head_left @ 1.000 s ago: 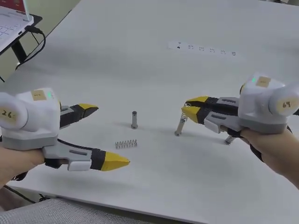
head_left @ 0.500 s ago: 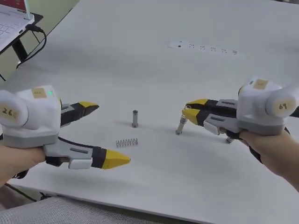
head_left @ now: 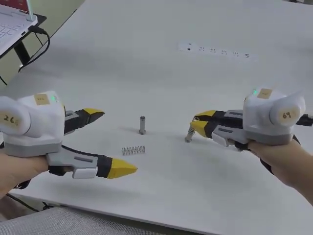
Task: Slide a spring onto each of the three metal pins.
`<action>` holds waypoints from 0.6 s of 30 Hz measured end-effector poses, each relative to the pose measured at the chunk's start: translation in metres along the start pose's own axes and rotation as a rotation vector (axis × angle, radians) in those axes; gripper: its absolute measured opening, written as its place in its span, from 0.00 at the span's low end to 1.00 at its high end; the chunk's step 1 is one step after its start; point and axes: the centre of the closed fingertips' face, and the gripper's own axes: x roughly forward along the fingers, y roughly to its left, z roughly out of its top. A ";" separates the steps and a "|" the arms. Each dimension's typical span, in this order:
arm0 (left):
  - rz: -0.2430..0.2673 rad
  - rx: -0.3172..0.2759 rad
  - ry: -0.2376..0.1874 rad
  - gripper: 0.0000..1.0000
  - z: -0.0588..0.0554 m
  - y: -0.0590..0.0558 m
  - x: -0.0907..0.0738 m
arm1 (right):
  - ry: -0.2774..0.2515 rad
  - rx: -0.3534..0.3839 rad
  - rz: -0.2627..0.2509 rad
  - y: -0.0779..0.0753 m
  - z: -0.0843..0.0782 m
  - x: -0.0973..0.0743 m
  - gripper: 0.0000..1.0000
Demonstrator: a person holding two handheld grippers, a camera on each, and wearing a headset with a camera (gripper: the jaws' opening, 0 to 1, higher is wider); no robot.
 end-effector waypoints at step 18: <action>0.009 0.005 -0.007 0.95 0.005 0.004 -0.003 | 0.103 -0.030 0.021 0.005 -0.027 0.012 0.07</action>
